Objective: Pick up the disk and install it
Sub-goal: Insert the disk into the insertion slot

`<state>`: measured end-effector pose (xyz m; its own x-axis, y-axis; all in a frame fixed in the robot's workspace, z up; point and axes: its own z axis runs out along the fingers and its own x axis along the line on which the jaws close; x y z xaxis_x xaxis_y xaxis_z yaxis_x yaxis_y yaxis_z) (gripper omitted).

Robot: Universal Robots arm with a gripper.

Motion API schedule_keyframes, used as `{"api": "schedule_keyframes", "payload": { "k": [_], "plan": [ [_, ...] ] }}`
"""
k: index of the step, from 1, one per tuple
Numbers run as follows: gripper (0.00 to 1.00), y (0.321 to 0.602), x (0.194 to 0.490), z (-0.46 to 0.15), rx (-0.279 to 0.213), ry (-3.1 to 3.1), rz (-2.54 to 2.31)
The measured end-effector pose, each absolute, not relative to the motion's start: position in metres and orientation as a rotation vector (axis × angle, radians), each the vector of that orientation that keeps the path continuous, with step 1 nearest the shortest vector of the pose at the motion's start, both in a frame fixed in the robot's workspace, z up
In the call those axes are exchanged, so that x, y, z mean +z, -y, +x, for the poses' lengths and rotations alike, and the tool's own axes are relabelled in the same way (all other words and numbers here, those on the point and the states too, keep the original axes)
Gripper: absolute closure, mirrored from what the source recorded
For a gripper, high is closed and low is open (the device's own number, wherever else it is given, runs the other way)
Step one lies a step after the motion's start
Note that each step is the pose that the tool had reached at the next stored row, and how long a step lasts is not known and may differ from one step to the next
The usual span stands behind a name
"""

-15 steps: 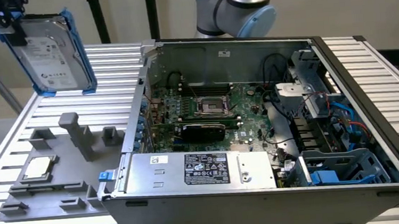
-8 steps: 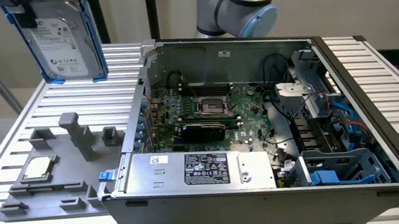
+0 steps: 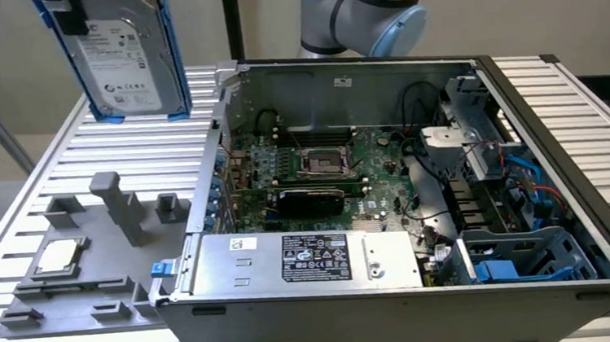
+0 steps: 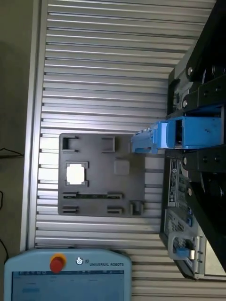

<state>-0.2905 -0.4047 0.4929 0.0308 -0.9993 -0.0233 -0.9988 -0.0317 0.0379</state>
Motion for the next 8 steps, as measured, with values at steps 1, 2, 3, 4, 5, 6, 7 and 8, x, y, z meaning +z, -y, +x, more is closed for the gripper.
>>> {"api": "schedule_keyframes", "payload": {
  "k": [1,2,3,4,5,6,7,8],
  "plan": [
    [0.68,0.405,0.493,-0.286,-0.069,2.178,2.247],
    [0.68,0.406,0.494,-0.282,-0.071,2.178,2.247],
    [0.68,0.406,0.494,-0.277,-0.073,2.178,2.247],
    [0.68,0.407,0.495,-0.272,-0.075,2.177,2.247],
    [0.68,0.408,0.495,-0.268,-0.076,2.177,2.246],
    [0.68,0.408,0.495,-0.263,-0.077,2.177,2.246],
    [0.68,0.409,0.495,-0.259,-0.078,2.177,2.246],
    [0.68,0.41,0.495,-0.254,-0.079,2.177,2.247]
  ]
}}
